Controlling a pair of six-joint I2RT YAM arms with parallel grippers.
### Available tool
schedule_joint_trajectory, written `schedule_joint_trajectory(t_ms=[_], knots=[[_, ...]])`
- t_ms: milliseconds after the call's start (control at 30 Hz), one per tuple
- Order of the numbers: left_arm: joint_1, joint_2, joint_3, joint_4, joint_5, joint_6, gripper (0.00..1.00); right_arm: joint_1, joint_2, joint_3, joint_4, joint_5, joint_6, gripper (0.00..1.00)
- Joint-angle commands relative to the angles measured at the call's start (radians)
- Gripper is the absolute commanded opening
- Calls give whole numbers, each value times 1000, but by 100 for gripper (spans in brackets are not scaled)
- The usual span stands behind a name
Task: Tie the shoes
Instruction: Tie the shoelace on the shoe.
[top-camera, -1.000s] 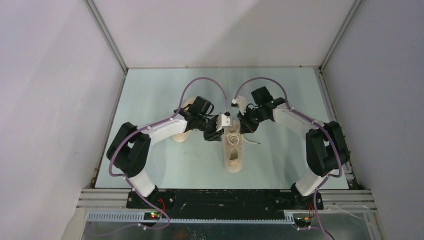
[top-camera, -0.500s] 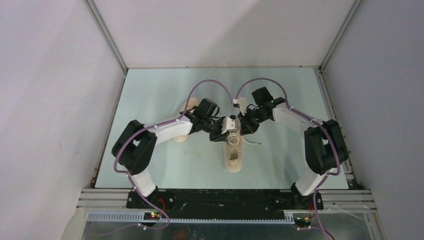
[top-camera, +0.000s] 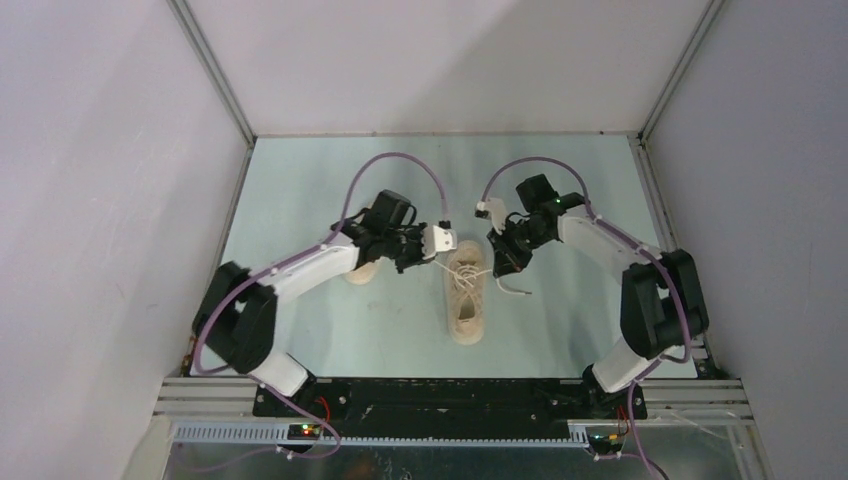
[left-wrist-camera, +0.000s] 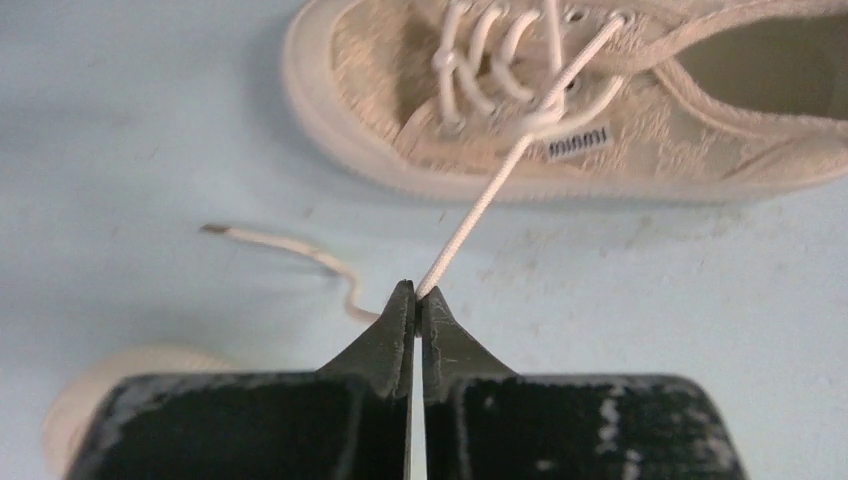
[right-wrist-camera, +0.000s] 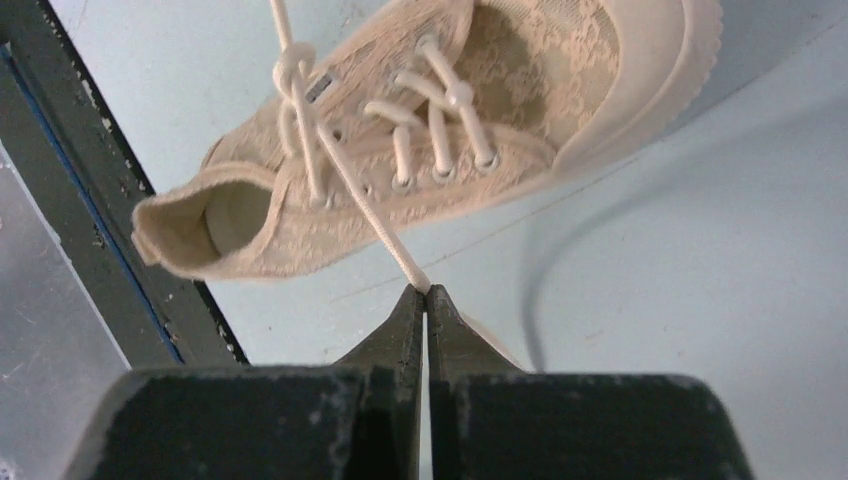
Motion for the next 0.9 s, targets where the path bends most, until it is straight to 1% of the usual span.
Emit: schedule_joint_trajectory(t_ms=[0, 100, 200, 400, 533, 633, 867], knots=[[32, -156, -65, -105, -160, 22, 0, -39, -144, -30, -113, 28, -68, 0], [31, -211, -121, -142, -199, 15, 0, -66, -182, -88, -132, 52, -94, 0], [27, -240, -155, -167, -246, 0, 0, -89, -202, -143, -135, 112, -123, 0], [5, -292, -229, -240, -290, 13, 0, -149, -267, -228, -171, 189, -172, 0], [0, -298, -287, -220, -377, 25, 0, -191, -309, -280, -156, 247, -180, 0], [2, -317, -319, -182, -445, 29, 0, -232, -311, -288, -144, 279, -171, 0], [2, -341, -333, -154, -490, 16, 0, -267, -295, -288, -118, 341, -149, 0]])
